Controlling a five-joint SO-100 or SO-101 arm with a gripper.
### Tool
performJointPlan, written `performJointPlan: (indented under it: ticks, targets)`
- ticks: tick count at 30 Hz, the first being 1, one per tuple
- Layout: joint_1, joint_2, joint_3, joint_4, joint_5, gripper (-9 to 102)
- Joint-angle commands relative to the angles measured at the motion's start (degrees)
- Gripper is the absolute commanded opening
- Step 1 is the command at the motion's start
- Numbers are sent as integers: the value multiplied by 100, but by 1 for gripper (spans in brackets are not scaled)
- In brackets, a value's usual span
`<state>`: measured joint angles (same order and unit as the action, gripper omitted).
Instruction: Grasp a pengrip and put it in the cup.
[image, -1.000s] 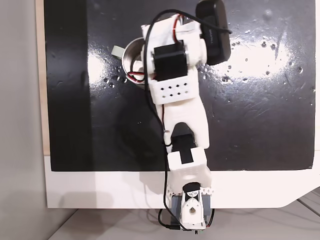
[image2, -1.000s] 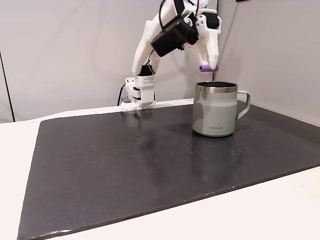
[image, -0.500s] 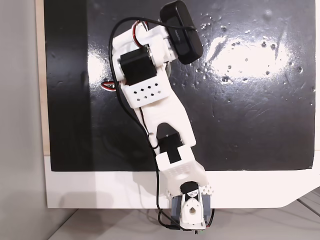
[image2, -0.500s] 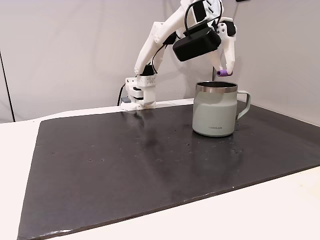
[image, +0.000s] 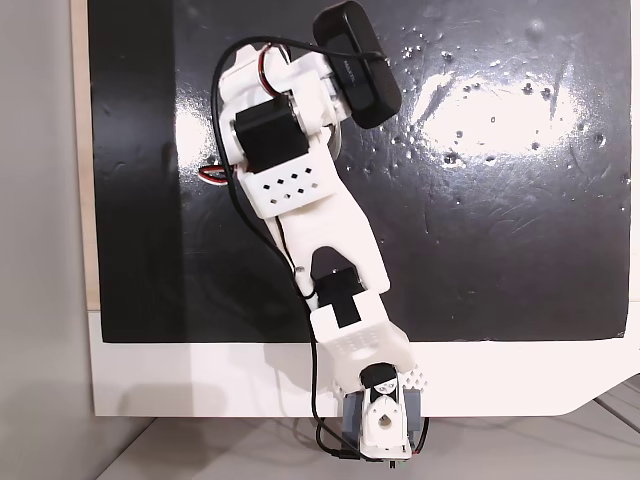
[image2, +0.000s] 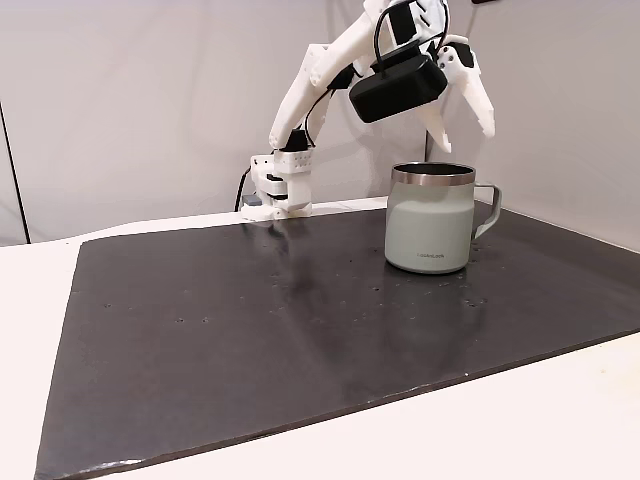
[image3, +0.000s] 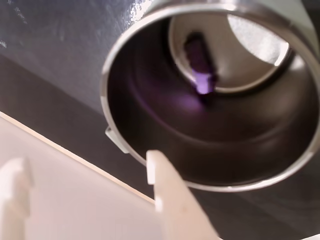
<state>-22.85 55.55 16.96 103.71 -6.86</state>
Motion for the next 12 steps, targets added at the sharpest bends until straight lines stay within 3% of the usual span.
performJointPlan:
  ticks: [1,12]
  targets:
    - [-35,220,-141,97,-79,23]
    - [-9,220,-149,97,-79,23]
